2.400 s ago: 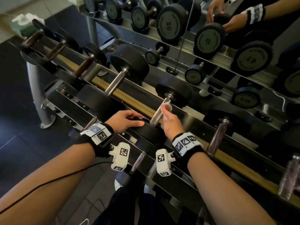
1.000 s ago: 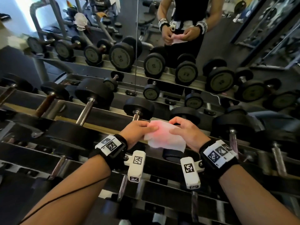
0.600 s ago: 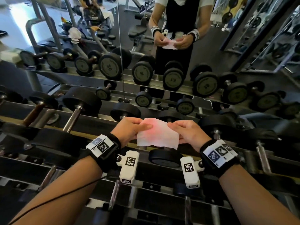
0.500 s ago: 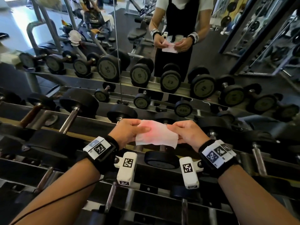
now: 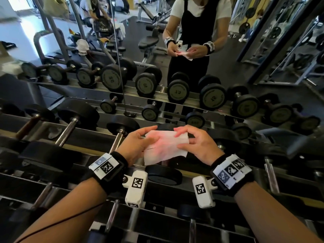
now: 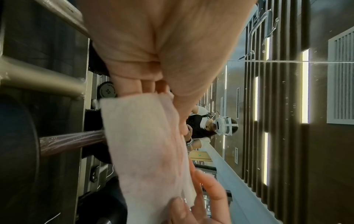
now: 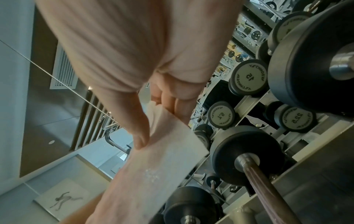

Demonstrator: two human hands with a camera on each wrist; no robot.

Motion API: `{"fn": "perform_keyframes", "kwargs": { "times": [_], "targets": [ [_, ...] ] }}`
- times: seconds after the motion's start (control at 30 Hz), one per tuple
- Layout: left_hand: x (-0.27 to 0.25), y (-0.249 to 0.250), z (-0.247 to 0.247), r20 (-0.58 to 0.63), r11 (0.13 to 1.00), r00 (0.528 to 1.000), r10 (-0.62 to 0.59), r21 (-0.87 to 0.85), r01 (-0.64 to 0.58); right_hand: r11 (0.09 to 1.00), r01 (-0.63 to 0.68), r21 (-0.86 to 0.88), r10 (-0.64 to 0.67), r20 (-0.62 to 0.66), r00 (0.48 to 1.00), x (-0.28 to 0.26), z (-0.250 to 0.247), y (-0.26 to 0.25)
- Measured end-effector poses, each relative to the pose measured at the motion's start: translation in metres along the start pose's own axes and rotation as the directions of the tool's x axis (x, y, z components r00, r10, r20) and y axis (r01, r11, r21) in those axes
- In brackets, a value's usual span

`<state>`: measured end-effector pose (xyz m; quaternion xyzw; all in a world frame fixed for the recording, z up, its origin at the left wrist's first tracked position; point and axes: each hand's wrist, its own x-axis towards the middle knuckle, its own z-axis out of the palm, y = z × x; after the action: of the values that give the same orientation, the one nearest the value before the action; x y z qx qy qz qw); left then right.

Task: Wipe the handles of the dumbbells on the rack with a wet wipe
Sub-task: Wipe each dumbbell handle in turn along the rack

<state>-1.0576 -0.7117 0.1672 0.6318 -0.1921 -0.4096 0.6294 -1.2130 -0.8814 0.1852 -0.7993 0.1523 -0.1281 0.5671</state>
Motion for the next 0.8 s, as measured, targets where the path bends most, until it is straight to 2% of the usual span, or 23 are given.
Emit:
{"fn": "perform_keyframes", "kwargs": {
  "times": [0.17, 0.23, 0.37, 0.43, 0.5, 0.6, 0.67, 0.8],
  "targets": [
    [-0.009, 0.008, 0.002, 0.132, 0.993, 0.991, -0.001, -0.121, 0.017, 0.995, 0.017, -0.101, -0.03, -0.123, 0.992, 0.001, -0.005, 0.003],
    [-0.01, 0.012, 0.002, 0.148, 0.992, 0.989, 0.01, -0.123, 0.008, 0.994, 0.011, -0.11, -0.026, -0.138, 0.99, 0.003, -0.007, 0.003],
    [-0.012, 0.015, 0.0, 0.124, 0.997, 0.992, 0.02, 0.076, -0.03, 0.98, 0.037, -0.194, -0.06, -0.115, 0.991, 0.008, -0.009, 0.002],
    [-0.01, 0.012, -0.003, 0.131, 0.986, 0.991, 0.004, 0.167, -0.026, 0.982, 0.051, -0.182, -0.077, -0.139, 0.987, 0.011, -0.011, 0.0],
    [-0.009, 0.007, -0.007, 0.159, 0.971, 0.987, -0.019, 0.239, -0.02, 0.992, 0.04, -0.12, -0.06, -0.167, 0.984, 0.015, -0.013, -0.005],
    [-0.007, 0.001, -0.011, 0.211, 0.917, 0.977, -0.042, 0.396, -0.046, 0.985, 0.055, -0.163, -0.085, -0.186, 0.979, 0.021, -0.015, -0.012],
    [-0.007, -0.003, -0.01, 0.217, 0.904, 0.976, -0.019, 0.421, -0.075, 0.979, 0.071, -0.191, -0.104, -0.167, 0.98, 0.023, -0.015, -0.015],
    [-0.007, -0.011, 0.001, 0.097, 0.919, 0.992, 0.08, 0.379, -0.112, 0.981, 0.057, -0.185, -0.086, -0.153, 0.984, 0.029, -0.018, -0.019]
  ]
}}
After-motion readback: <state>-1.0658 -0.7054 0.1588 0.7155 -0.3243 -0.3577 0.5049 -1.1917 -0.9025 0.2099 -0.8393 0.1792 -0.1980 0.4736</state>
